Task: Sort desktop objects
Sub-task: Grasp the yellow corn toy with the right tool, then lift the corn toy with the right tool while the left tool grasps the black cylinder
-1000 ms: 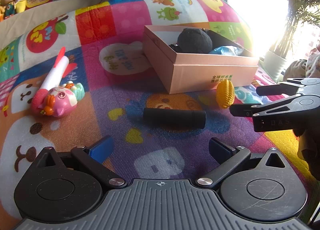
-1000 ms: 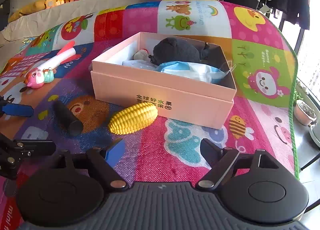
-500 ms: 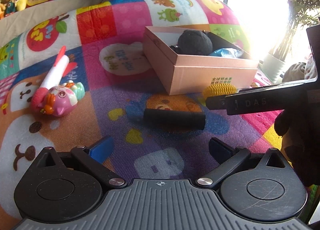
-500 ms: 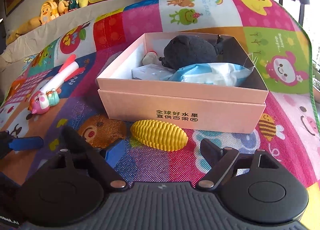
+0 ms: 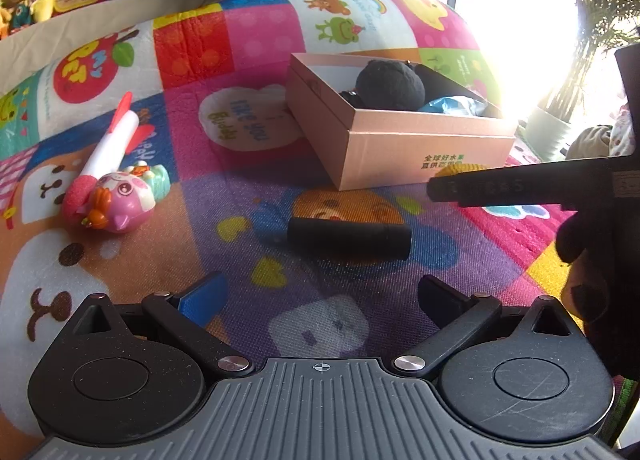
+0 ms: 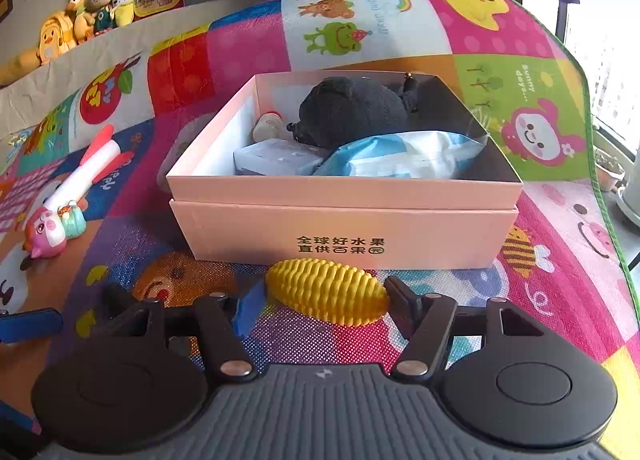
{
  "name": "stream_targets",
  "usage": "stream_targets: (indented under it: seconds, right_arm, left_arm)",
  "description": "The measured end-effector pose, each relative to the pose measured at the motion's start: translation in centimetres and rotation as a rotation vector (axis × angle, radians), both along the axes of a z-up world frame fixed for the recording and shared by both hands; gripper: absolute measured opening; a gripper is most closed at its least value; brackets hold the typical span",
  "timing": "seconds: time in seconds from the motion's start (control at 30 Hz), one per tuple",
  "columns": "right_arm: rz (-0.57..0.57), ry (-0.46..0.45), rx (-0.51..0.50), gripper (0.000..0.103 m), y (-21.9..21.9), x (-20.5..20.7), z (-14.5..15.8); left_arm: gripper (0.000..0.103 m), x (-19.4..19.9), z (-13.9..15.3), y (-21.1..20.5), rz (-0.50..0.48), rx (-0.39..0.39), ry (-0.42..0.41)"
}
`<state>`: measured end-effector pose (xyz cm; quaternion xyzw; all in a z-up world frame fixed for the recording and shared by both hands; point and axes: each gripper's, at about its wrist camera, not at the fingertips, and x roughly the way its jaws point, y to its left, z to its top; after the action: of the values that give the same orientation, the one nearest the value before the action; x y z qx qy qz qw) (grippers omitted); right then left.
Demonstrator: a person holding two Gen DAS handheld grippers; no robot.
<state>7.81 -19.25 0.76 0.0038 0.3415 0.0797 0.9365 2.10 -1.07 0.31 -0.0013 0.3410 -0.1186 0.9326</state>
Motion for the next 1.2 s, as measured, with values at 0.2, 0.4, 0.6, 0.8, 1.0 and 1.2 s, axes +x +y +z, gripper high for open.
stream_targets:
  seconds: [0.2, 0.4, 0.6, 0.8, 1.0, 1.2]
  right_arm:
    - [-0.042, -0.079, -0.009, 0.065, -4.3, -4.9, 0.3]
    - [-0.091, -0.129, 0.062, 0.065, -7.1, -8.5, -0.5]
    - [-0.091, -0.181, 0.087, 0.065, -7.2, -9.0, -0.3]
    - [-0.092, -0.194, 0.091, 0.065, -7.2, -9.2, -0.3]
    - [-0.090, -0.188, 0.086, 0.065, -7.1, -9.1, -0.3]
    - [-0.094, -0.181, 0.082, 0.065, -7.1, -9.0, -0.4]
  left_arm:
    - [0.103, 0.2, 0.3, 0.1, -0.005, -0.012, -0.013]
    - [0.103, 2.2, 0.5, -1.0, -0.055, 0.013, -0.031]
    - [0.103, 3.5, 0.3, -1.9, -0.076, 0.004, -0.011]
    - [0.103, 3.9, 0.2, -3.3, -0.111, 0.028, -0.009]
    - [0.084, 3.6, 0.1, -3.3, -0.071, 0.058, -0.027]
    - [0.081, 2.2, 0.3, -3.5, -0.098, 0.076, -0.030]
